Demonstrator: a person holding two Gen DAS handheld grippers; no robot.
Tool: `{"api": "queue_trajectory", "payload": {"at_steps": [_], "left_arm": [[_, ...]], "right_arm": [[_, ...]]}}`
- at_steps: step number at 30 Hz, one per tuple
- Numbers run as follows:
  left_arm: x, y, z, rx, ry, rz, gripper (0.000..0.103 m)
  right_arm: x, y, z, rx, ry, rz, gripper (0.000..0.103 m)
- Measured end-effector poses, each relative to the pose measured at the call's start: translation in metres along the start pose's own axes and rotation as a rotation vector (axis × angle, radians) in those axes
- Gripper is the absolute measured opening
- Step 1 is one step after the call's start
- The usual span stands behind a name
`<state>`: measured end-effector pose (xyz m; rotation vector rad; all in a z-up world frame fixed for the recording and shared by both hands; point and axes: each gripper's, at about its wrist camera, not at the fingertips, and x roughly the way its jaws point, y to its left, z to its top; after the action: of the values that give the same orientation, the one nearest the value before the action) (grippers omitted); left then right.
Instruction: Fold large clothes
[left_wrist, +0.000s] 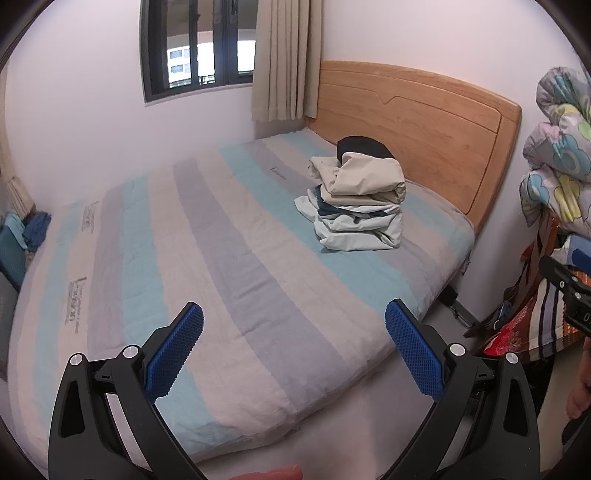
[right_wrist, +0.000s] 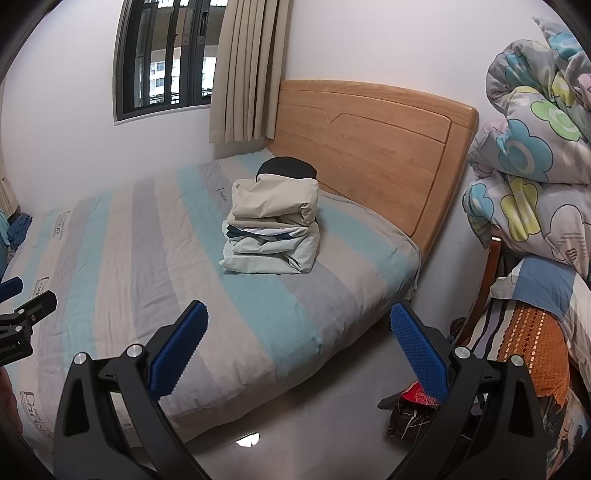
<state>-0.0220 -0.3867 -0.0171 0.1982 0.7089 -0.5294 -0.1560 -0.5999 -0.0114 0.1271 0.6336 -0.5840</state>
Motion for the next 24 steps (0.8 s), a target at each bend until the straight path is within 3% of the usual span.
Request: {"api": "queue_trajectory", "payload": {"at_steps": [24], "left_arm": [[-0.0012,0.001,0.005,-0.036,-0.021,-0.037,0.097]], "right_arm": [[-0.0039,0.0005,-0.0056,0.004,-0.001,-0.009,0.096]]}}
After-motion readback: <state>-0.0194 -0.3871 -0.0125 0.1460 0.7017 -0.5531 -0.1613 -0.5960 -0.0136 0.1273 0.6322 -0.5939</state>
